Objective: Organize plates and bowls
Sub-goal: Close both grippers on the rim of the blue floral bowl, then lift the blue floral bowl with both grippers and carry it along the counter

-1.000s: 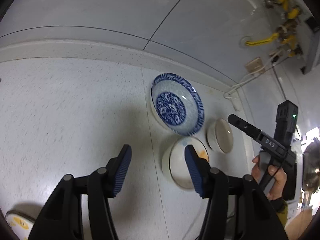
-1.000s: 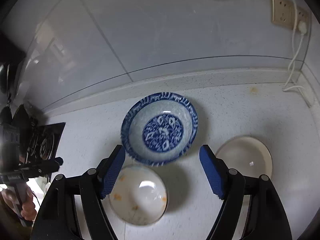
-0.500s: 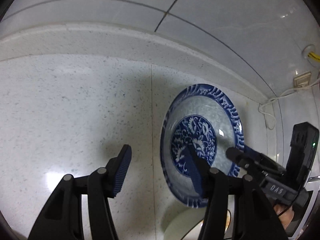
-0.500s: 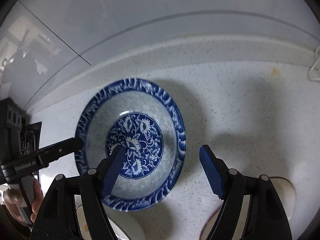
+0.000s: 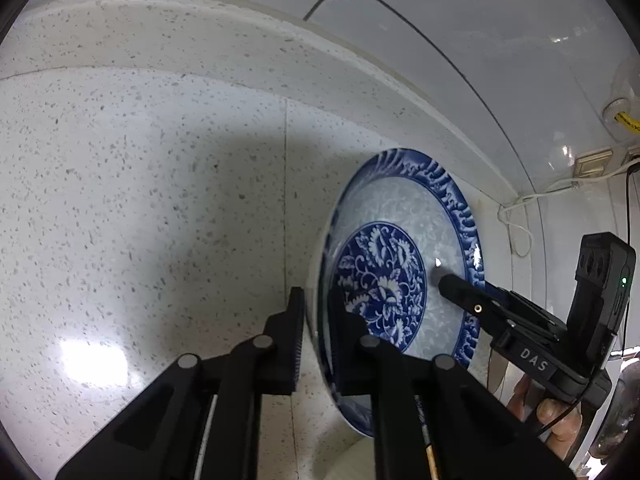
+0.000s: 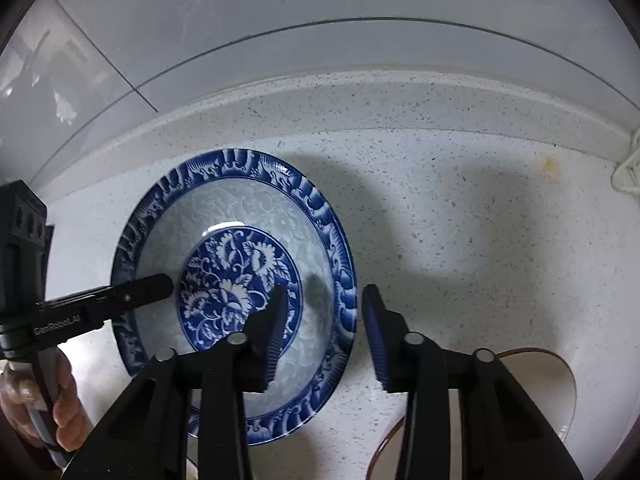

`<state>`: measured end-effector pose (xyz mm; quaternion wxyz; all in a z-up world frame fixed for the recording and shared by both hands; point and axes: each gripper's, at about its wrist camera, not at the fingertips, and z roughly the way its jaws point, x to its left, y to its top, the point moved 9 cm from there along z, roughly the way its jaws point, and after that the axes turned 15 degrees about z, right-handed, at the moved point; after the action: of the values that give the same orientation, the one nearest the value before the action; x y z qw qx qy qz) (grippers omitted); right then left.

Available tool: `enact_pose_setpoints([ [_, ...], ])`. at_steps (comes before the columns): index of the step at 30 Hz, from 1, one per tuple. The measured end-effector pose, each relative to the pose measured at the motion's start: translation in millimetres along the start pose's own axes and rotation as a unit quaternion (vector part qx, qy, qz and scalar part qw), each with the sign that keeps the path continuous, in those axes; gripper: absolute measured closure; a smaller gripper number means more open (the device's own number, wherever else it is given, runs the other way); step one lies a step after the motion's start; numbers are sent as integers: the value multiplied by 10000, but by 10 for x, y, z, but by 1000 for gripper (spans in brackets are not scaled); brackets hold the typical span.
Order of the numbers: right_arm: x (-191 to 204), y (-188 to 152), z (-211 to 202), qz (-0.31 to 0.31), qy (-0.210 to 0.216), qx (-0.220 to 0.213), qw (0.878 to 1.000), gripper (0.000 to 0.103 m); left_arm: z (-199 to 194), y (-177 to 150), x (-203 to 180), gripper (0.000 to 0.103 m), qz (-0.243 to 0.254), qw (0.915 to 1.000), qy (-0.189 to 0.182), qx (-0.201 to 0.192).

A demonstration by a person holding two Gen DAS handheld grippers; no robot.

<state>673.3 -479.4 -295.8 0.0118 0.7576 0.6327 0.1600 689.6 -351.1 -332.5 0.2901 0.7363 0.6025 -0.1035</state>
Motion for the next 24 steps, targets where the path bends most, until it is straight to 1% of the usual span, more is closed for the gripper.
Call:
enact_pose_setpoints([
  [2, 36, -4, 8, -69, -40, -19, 10000, 80, 6, -7, -4, 92, -8, 10000, -5, -42],
  [4, 49, 18, 26, -140, -159, -63, 9998, 83, -17, -23, -7, 92, -70, 10000, -51, -29],
  [6, 86, 33, 35, -113, -172, -77, 9998, 86, -18, -46, -10, 93, -63, 10000, -21, -27],
  [7, 89, 29, 36, -97, -169, -77, 9998, 89, -33, -54, -4, 93, -77, 10000, 3, -31],
  [11, 193, 16, 60, -114, -107, -70, 9999, 89, -112, -78, 18, 93, -80, 9999, 83, -4],
  [13, 279, 8, 14, -103, -31, -137, 9998, 89, -175, -66, -1, 93, -109, 9999, 103, -49],
  [15, 379, 2, -67, -112, 57, -234, 9996, 89, -294, -82, -3, 93, -104, 9999, 99, -87],
  [19, 617, -89, -280, -217, 188, -380, 9989, 89, -637, -151, -5, 93, -107, 9995, 209, -227],
  [21, 766, -190, -407, -306, 251, -448, 9982, 89, -813, -205, 5, 93, -99, 9992, 270, -282],
  [24, 975, -371, -572, -461, 335, -495, 9971, 89, -1142, -369, 54, 93, -163, 9986, 322, -383],
])
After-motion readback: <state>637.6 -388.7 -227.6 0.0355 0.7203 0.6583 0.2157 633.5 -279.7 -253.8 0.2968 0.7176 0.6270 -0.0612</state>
